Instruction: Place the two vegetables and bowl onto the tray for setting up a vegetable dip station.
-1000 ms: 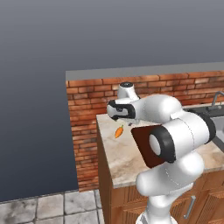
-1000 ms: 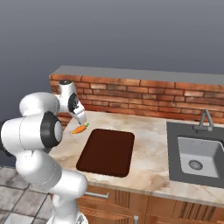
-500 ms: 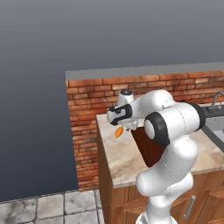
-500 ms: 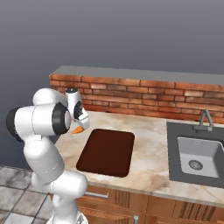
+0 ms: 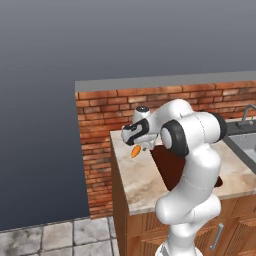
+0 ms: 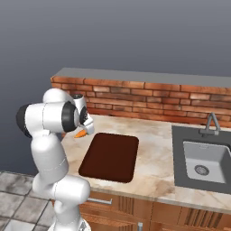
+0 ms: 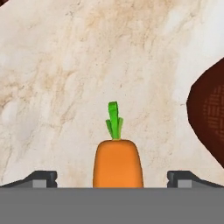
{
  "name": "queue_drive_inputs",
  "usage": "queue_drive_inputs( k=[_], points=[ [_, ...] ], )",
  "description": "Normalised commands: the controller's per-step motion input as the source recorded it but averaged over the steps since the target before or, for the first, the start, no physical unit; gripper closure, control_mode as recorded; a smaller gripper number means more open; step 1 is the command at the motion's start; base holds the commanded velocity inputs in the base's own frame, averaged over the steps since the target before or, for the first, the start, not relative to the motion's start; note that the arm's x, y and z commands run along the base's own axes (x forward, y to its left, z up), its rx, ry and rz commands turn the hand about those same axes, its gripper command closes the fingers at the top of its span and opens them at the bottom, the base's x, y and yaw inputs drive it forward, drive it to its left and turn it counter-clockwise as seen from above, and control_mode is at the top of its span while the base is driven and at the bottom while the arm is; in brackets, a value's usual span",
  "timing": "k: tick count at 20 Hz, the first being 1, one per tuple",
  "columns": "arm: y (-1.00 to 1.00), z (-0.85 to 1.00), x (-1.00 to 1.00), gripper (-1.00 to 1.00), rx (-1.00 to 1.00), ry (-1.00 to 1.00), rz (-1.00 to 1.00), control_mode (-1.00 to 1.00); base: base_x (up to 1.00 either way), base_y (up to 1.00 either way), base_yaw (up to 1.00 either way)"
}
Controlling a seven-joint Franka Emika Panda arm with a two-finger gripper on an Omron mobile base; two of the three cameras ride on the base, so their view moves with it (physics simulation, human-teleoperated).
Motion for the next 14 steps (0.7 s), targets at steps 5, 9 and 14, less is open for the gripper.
queue_drive_inputs(
  k=[5, 9, 14],
  points=[
    [0.00, -0.06, 0.08, -1.00, 0.00, 0.00, 0.00, -1.00, 0.00, 0.00, 0.00],
    [0.00, -0.17, 0.03, -1.00, 0.00, 0.00, 0.00, -1.00, 0.00, 0.00, 0.00],
    [0.00, -0.25, 0.00, -1.00, 0.00, 0.00, 0.00, -1.00, 0.00, 0.00, 0.00]
  ],
)
